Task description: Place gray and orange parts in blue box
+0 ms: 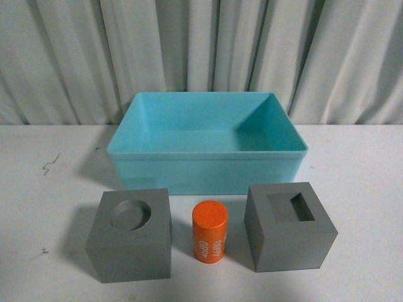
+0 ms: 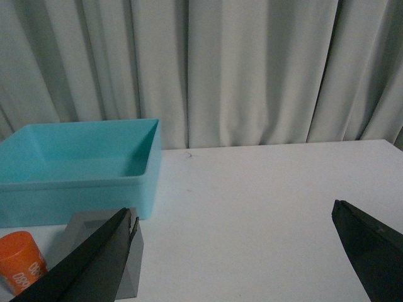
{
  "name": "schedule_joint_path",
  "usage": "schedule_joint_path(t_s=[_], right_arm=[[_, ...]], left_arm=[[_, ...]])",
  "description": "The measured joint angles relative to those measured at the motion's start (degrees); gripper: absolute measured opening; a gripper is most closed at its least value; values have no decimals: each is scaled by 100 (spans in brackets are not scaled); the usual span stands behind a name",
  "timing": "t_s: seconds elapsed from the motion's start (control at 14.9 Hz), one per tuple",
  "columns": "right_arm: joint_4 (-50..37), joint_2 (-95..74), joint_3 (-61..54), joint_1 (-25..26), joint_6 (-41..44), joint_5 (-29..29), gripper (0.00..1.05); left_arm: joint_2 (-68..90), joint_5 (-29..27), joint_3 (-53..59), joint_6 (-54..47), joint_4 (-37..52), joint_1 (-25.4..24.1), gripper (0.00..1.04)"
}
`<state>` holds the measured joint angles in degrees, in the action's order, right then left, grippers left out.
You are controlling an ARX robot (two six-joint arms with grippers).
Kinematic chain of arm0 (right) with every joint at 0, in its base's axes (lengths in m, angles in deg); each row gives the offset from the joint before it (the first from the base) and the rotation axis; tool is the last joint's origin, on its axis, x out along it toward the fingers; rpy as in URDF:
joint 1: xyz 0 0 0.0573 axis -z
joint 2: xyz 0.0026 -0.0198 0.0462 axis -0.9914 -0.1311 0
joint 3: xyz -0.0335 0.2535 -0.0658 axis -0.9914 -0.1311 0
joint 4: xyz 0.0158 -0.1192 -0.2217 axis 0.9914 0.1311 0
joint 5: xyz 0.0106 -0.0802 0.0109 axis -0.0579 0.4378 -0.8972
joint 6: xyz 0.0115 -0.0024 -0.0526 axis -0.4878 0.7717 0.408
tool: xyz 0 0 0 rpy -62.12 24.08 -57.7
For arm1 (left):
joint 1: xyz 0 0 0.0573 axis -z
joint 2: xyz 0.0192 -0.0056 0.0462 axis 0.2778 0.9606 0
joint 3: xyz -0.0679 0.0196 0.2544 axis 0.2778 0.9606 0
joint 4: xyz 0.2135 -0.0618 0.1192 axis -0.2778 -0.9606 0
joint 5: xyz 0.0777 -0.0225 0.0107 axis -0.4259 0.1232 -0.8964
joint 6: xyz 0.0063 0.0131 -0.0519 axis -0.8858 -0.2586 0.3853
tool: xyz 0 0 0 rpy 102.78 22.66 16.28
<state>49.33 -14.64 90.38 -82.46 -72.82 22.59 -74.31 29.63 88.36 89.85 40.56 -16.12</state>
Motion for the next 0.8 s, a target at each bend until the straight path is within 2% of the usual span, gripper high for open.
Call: schedule_joint_path(t_s=[0.8], right_arm=[[-2, 0, 0, 0, 0, 0, 98]], left_arm=[[0, 0, 0, 0, 0, 0, 98]])
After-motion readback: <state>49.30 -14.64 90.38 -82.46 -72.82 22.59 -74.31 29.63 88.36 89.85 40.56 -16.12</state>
